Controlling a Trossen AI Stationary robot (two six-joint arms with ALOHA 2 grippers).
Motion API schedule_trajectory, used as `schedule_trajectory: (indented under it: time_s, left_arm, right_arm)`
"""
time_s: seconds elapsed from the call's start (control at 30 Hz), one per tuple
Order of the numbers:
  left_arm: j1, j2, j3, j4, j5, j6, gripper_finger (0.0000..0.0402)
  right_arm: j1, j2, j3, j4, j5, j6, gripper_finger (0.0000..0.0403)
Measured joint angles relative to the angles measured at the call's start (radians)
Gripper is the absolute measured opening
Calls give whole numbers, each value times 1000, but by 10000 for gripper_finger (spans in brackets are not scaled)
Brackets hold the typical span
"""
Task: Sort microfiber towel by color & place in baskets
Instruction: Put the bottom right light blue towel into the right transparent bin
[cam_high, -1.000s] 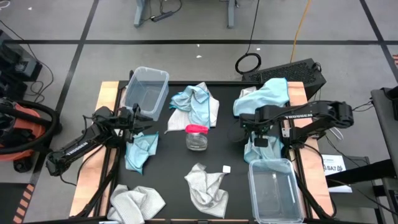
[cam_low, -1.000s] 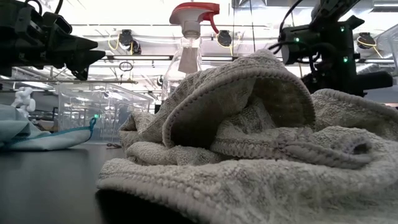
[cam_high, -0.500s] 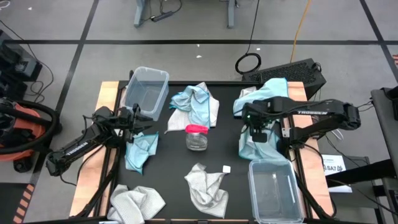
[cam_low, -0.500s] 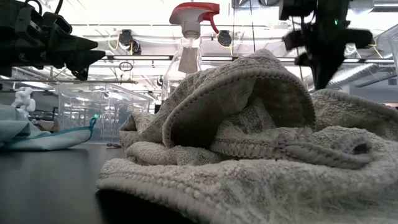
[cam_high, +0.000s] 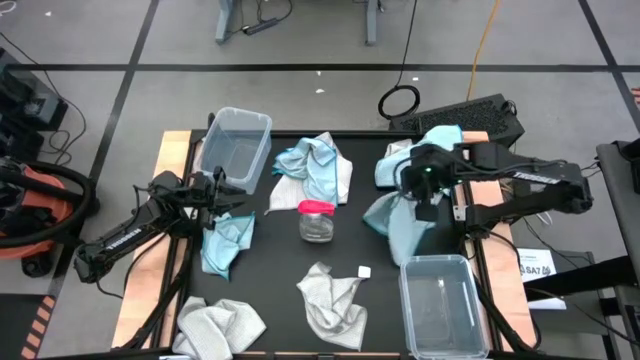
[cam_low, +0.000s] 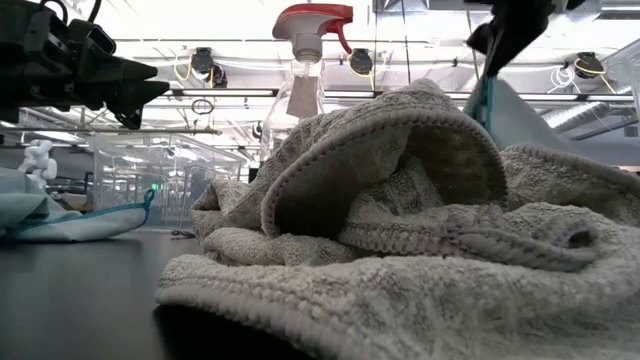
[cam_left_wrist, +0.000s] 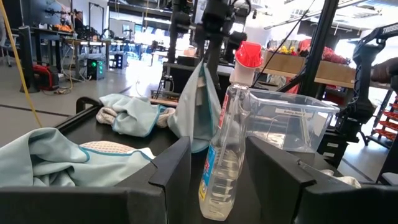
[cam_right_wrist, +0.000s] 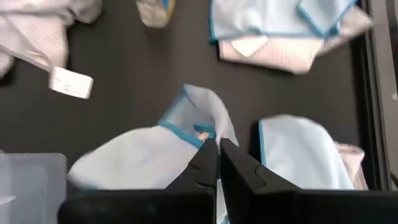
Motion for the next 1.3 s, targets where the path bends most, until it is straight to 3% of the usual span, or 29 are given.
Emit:
schedule_trajectory:
  time_s: [0.9,1.3]
  left_arm:
    - [0,0,0,0,0,0,161]
    - [0,0,0,0,0,0,161]
  right_arm:
    - [1,-302,204,39,-424,-138,0]
    - [1,-372,233,33,-508,-82,0]
